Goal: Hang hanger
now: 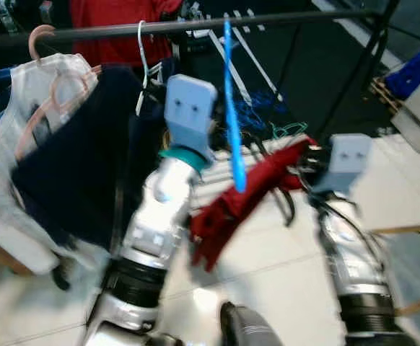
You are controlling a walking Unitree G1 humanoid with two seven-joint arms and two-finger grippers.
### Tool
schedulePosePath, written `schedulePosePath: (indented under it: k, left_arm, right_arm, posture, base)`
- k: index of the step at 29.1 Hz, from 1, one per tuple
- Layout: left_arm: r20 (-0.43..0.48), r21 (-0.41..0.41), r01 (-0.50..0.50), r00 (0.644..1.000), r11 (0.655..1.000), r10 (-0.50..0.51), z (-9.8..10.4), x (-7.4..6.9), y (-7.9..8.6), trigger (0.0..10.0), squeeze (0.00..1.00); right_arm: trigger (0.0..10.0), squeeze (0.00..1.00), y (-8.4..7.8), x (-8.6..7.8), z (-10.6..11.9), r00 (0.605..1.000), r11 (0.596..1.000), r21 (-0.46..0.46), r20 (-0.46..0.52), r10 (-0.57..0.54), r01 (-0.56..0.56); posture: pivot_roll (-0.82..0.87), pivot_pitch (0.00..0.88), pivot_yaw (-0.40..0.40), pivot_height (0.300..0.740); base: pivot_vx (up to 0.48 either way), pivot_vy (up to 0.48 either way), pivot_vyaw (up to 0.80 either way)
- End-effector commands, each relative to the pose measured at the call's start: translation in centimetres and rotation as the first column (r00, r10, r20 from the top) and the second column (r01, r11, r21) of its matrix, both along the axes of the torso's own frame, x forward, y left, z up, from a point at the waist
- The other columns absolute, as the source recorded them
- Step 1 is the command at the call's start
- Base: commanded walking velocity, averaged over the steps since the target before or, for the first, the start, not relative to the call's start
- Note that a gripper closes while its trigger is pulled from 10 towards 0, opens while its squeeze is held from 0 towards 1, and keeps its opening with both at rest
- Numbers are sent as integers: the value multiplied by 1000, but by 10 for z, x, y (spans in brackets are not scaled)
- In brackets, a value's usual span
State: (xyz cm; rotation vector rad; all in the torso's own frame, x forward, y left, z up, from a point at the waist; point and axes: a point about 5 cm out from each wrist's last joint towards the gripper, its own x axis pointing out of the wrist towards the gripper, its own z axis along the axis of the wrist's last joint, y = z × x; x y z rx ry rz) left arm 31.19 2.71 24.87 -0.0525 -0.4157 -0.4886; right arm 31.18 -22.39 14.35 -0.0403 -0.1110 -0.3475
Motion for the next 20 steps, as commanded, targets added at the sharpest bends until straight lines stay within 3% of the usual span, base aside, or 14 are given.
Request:
schedulePosePath:
  k: [1, 7, 12, 20]
  left_arm:
    - [-24, 12, -11, 1000, 1000, 12, -7, 3, 3, 10000, 0]
    - [-35, 15, 0, 999, 1000, 0, -9, 5, -2, 10000, 0]
    - [-41, 16, 11, 999, 1000, -10, -10, 5, -4, 10000, 0]
    - [-72, 16, 40, 997, 999, -39, -19, 1, -10, 10000, 0]
  right_arm:
    - [10000, 0, -15, -7, -11, 991, 992, -6, -55, -123, 123]
    - [10000, 0, -38, -22, -25, 951, 961, -66, -138, -276, 270]
    - [10000, 0, -36, -21, -25, 953, 962, -61, -134, -272, 266]
    - [10000, 0, -26, -15, -21, 962, 968, -57, -115, -248, 243]
  posture:
    - [-154, 87, 21, 740]
    - [-179, 94, 29, 740]
    - [-184, 96, 29, 740]
    - [-179, 103, 32, 740]
  base:
    - [458, 0, 0]
    - [458, 0, 0]
    - [440, 0, 0]
    - [0, 0, 0]
